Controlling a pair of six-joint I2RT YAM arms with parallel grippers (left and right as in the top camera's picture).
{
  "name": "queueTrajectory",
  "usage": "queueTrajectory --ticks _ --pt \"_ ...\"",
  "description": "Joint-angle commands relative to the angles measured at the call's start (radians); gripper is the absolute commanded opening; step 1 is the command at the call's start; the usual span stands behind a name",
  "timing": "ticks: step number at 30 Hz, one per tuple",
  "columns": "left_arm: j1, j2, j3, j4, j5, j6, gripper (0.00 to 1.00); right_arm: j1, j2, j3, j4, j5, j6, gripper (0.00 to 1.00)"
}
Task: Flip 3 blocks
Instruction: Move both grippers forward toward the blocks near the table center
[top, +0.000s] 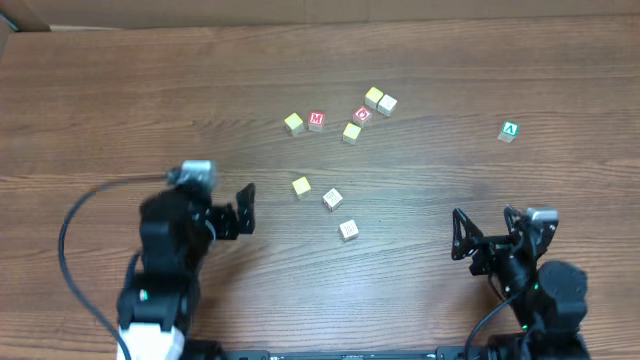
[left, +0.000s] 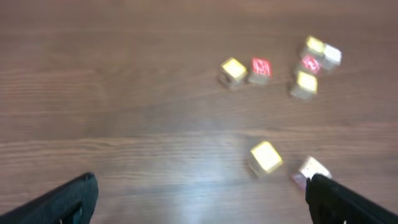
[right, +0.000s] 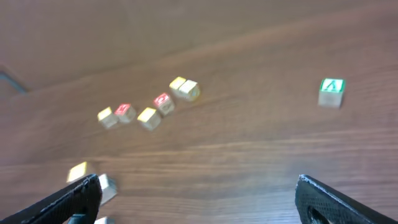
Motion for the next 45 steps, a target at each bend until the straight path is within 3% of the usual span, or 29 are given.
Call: queueTrajectory --ticks 1,5,7,14,19,26,27,28,29,30,31,32,36,40,45 --pt "-0.076 0.14 0.207 -0.12 0.019 -0.005 1.0 0.004 0.142 0.159 -0.078 -0.072 0.101 1.0" --pt "-0.159 0.282 0.399 -0.283 0.018 -0.004 1.0 0.004 0.371 0.366 -0.261 -0.158 0.154 1.0" --pt "-0.203 0.346 0.49 -0.361 0.022 -0.007 1.0 0.004 0.573 0.545 -0.455 -0.21 0.145 1.0" --pt "-0.239 0.372 0.533 -0.381 0.138 -0.011 1.0 0.066 1.01 0.923 -0.903 -0.251 -0.015 1.0" --pt "-0.239 0.372 0.533 -0.427 0.203 -0.013 1.0 0.147 1.143 0.988 -0.908 -0.249 -0.061 1.0" --pt "-0.239 0.372 0.533 -0.505 0.208 -0.07 1.0 0.17 1.231 0.987 -0.905 -0.271 -0.011 1.0" --pt "-0.239 0.373 0.533 -0.507 0.208 -0.076 0.97 0.17 1.237 0.987 -0.906 -0.272 -0.011 1.0" --pt "-0.239 0.373 0.533 -0.511 0.207 -0.076 0.81 0.17 1.241 0.987 -0.905 -0.271 -0.011 1.0" --pt "-0.239 0.373 0.533 -0.511 0.206 -0.077 0.59 0.17 1.242 0.987 -0.902 -0.271 -0.011 1.0" --pt "-0.239 0.373 0.533 -0.508 0.206 -0.077 0.52 0.17 1.244 0.987 -0.897 -0.271 -0.011 1.0" --pt "-0.239 0.375 0.533 -0.503 0.203 -0.08 0.69 0.17 1.244 0.987 -0.896 -0.271 -0.011 1.0" --pt "-0.239 0.376 0.533 -0.503 0.195 -0.103 1.0 0.17 1.244 0.987 -0.897 -0.271 -0.011 1.0" --pt "-0.239 0.414 0.532 -0.518 0.097 -0.266 1.0 0.17 1.244 0.987 -0.898 -0.273 -0.026 1.0" --pt "-0.239 0.523 0.533 -0.5 0.09 -0.366 1.0 0.176 1.244 0.987 -0.894 -0.275 -0.002 1.0" --pt "-0.239 0.664 0.534 -0.449 0.102 -0.407 1.0 0.205 1.243 0.987 -0.885 -0.197 0.043 1.0"
